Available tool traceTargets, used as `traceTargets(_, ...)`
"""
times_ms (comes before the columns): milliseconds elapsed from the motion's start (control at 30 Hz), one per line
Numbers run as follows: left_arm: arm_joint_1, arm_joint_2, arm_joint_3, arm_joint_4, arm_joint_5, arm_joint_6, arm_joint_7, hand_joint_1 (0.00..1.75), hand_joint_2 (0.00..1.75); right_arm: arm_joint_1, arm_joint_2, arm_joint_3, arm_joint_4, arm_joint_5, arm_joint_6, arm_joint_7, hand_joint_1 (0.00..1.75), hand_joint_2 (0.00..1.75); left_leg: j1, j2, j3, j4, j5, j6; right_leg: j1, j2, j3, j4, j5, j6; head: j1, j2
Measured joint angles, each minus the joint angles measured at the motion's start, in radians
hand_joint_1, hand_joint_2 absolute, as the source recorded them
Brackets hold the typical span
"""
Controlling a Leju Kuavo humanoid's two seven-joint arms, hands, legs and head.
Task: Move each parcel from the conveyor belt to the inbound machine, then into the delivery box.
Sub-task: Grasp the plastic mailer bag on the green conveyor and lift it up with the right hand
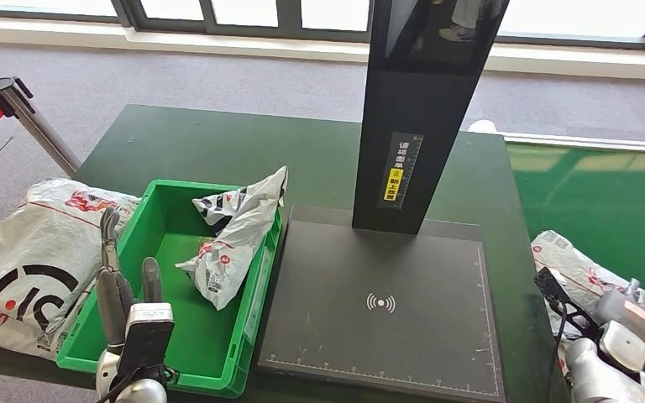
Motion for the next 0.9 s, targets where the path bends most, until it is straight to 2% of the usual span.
traceTargets(33, -0.001, 0.0, 0.0, 0.001, -0.001, 0.0, 0.002, 0.0, 0.0, -0.005, 0.0, 0.0, 0.009, 0.001, 0.025, 0.005, 1.75, 1.75, 0.0, 0.0, 0.001, 0.0, 0.0, 0.0, 0.0, 0.0, 0.0, 0.0, 0.0, 0.0, 0.0, 0.0)
traceTargets(200, -0.016, 0.0, -0.001, 0.016, -0.018, -0.005, 0.022, 0.0, 0.0, -0.035, 0.0, 0.001, 0.077, -0.002, 0.207, 0.013, 1.75, 1.75, 0.0, 0.001, 0.006, 0.0, 0.0, 0.0, 0.0, 0.001, 0.0, 0.0, 0.0, 0.0, 0.0, 0.0)
traceTargets(433, -0.028, 0.001, -0.001, 0.031, -0.027, -0.017, 0.034, 0.0, 0.0, -0.074, -0.001, 0.002, 0.132, -0.006, 0.25, -0.007, 1.75, 1.75, 0.0, 0.001, 0.007, 0.0, 0.0, 0.0, 0.001, 0.001, 0.002, 0.0, 0.001, 0.0, 0.0, 0.0)
traceTargets(600, -0.039, 0.004, -0.001, 0.044, -0.032, -0.025, 0.043, 0.0, 0.0, -0.097, -0.007, 0.003, 0.153, -0.037, 0.301, -0.052, 1.75, 1.75, 0.001, 0.002, 0.009, 0.001, 0.0, 0.0, 0.002, 0.001, 0.004, 0.0, 0.001, 0.0, 0.0, 0.0)
traceTargets(800, -0.052, 0.009, -0.002, 0.059, -0.032, -0.025, 0.044, 0.0, 0.0, -0.102, -0.016, 0.003, 0.166, -0.054, 0.299, -0.081, 1.75, 1.75, 0.001, 0.001, 0.009, 0.001, 0.0, 0.0, 0.002, 0.001, 0.004, 0.0, 0.001, 0.0, 0.0, 0.0)
traceTargets(833, -0.052, 0.01, -0.002, 0.06, -0.032, -0.024, 0.044, 0.0, 0.0, -0.102, -0.016, 0.003, 0.167, -0.062, 0.284, -0.089, 1.75, 1.75, 0.001, 0.001, 0.009, 0.001, 0.0, 0.0, 0.002, 0.001, 0.004, 0.0, 0.001, 0.0, 0.0, 0.0)
traceTargets(900, -0.049, 0.01, -0.002, 0.059, -0.033, -0.024, 0.045, 0.0, 0.0, -0.091, -0.013, 0.002, 0.159, -0.106, 0.187, -0.133, 1.75, 1.75, 0.001, 0.001, 0.004, 0.001, 0.0, 0.0, 0.002, 0.001, 0.004, 0.0, 0.001, 0.0, 0.0, 0.0)
